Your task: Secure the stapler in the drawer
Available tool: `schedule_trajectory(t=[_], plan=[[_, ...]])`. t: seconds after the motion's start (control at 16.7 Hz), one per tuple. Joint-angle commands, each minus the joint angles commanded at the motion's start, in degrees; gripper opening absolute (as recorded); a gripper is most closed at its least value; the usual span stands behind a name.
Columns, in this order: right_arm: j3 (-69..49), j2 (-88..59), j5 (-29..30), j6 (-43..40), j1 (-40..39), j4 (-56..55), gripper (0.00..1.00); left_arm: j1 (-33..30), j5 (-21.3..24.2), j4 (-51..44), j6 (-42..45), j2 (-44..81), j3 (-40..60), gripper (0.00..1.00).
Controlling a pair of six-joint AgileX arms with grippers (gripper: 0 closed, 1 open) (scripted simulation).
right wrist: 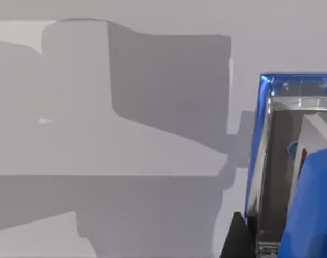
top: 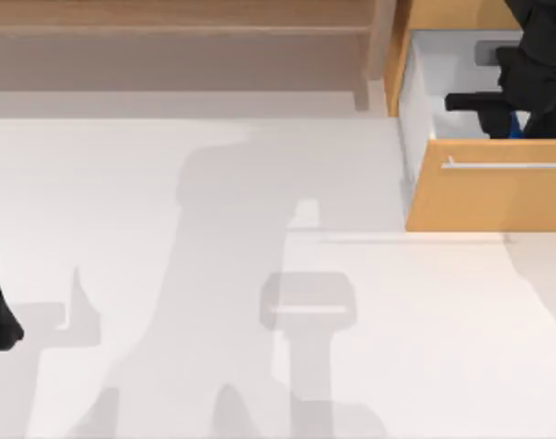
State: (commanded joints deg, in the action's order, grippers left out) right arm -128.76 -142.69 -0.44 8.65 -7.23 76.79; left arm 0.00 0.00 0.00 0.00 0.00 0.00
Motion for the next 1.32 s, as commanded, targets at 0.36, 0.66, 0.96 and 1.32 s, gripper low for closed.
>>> schedule_trajectory(t=[0.36, 0.66, 0.96, 1.32], plan=[[0.54, 0.11, 0.15, 0.08, -0.27, -0.59, 0.00, 0.00, 0.00, 0.00, 0.00, 0.00, 0.00, 1.00], [2.00, 0.04, 0.02, 0.04, -0.11, -1.90, 0.00, 0.00, 0.00, 0.00, 0.00, 0.00, 0.00, 1.00], [2.32, 0.03, 0.00, 0.04, -0.04, -2.29, 0.08, 0.00, 0.00, 0.00, 0.00, 0.00, 0.00, 1.00], [2.32, 0.03, 0.00, 0.04, -0.04, -2.29, 0.53, 0.00, 0.00, 0.00, 0.00, 0.00, 0.00, 1.00]])
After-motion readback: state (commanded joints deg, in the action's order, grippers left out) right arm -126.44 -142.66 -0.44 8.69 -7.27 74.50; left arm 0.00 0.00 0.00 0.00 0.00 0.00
